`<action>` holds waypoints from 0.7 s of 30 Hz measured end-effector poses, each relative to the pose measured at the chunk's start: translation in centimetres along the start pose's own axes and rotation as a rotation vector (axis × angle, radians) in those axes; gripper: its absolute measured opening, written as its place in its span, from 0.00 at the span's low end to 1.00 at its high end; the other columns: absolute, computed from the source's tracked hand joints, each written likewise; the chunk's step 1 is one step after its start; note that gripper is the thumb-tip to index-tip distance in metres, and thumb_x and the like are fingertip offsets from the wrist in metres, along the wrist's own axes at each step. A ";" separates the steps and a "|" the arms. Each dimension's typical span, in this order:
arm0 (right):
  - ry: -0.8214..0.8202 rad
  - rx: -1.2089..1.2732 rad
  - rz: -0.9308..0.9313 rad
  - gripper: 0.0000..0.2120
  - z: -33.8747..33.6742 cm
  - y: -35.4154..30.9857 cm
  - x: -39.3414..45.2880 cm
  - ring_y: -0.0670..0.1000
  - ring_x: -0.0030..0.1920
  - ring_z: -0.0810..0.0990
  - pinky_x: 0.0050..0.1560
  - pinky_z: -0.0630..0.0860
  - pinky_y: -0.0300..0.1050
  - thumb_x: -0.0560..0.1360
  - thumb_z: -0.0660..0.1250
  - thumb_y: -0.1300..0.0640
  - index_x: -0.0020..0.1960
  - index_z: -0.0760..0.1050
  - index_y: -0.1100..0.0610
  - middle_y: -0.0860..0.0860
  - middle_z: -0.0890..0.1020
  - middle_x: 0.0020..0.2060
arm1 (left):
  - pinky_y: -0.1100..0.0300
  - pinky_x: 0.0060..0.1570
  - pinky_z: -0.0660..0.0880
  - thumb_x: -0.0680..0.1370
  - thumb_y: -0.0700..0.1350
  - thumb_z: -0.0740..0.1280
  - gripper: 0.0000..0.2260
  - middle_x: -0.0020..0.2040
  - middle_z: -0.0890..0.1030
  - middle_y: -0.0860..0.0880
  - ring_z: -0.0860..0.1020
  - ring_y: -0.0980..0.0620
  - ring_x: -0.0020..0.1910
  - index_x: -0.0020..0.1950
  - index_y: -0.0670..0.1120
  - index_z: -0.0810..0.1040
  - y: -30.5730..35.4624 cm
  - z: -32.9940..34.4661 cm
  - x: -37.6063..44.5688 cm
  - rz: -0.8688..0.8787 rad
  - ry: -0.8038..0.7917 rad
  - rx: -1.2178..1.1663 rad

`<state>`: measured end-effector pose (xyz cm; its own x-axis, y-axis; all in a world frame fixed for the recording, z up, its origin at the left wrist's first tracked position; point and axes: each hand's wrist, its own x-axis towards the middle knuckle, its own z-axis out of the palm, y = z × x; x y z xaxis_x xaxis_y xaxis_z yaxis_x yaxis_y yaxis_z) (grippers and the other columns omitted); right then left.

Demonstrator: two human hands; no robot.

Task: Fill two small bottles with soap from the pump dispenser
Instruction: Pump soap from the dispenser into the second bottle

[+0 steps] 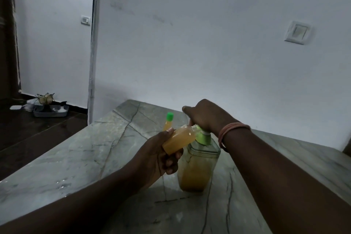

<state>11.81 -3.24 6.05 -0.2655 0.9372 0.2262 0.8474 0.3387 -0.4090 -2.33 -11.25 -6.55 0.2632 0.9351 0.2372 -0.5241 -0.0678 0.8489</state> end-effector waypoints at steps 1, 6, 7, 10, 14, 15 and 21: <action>-0.014 -0.021 0.001 0.22 -0.2 -0.1 0.0 0.56 0.38 0.80 0.43 0.76 0.48 0.77 0.61 0.44 0.45 0.83 0.62 0.56 0.84 0.38 | 0.60 0.29 0.71 0.77 0.57 0.64 0.28 0.38 0.77 0.43 0.71 0.53 0.29 0.70 0.40 0.68 0.1 0.2 -0.1 -0.001 0.002 0.002; 0.019 -0.063 -0.051 0.24 -0.6 -0.2 0.3 0.53 0.38 0.81 0.41 0.75 0.46 0.78 0.60 0.41 0.41 0.84 0.59 0.53 0.83 0.36 | 0.60 0.29 0.71 0.77 0.56 0.64 0.27 0.39 0.77 0.42 0.71 0.54 0.29 0.68 0.39 0.68 0.2 0.3 -0.2 -0.005 -0.014 -0.014; 0.043 -0.021 -0.043 0.25 -0.3 0.0 0.3 0.52 0.34 0.80 0.37 0.73 0.45 0.78 0.60 0.42 0.37 0.85 0.58 0.52 0.82 0.32 | 0.60 0.29 0.72 0.77 0.57 0.64 0.27 0.39 0.77 0.42 0.71 0.54 0.28 0.68 0.39 0.68 0.2 0.2 -0.1 -0.008 -0.017 -0.015; 0.063 0.057 0.020 0.24 0.2 0.7 0.0 0.52 0.29 0.77 0.32 0.69 0.43 0.77 0.60 0.43 0.33 0.84 0.56 0.52 0.80 0.28 | 0.60 0.29 0.72 0.77 0.57 0.65 0.28 0.39 0.77 0.42 0.72 0.54 0.28 0.69 0.39 0.67 0.1 0.1 0.0 -0.010 -0.006 -0.011; 0.003 0.022 0.022 0.22 0.1 0.2 0.0 0.53 0.33 0.79 0.40 0.75 0.46 0.77 0.61 0.44 0.42 0.84 0.60 0.55 0.84 0.36 | 0.60 0.29 0.72 0.77 0.57 0.65 0.29 0.39 0.76 0.42 0.72 0.53 0.29 0.69 0.39 0.67 0.0 0.0 -0.1 -0.015 -0.007 -0.015; 0.001 -0.006 0.015 0.22 -0.1 0.2 0.1 0.54 0.35 0.80 0.42 0.76 0.46 0.77 0.61 0.44 0.44 0.84 0.61 0.56 0.85 0.38 | 0.59 0.29 0.72 0.77 0.57 0.65 0.28 0.39 0.76 0.42 0.72 0.53 0.29 0.69 0.38 0.67 0.1 0.2 -0.1 -0.018 -0.013 -0.009; 0.044 -0.023 -0.030 0.23 -0.2 0.2 0.7 0.53 0.37 0.81 0.42 0.77 0.45 0.76 0.60 0.43 0.39 0.84 0.59 0.54 0.84 0.37 | 0.60 0.29 0.72 0.77 0.55 0.65 0.27 0.39 0.77 0.42 0.72 0.53 0.29 0.69 0.39 0.67 0.1 0.4 -0.1 -0.015 -0.046 -0.043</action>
<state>11.94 -2.51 6.31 -0.2705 0.9220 0.2771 0.8497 0.3640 -0.3815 -2.16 -11.50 -6.29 0.3076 0.9189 0.2470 -0.5541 -0.0381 0.8316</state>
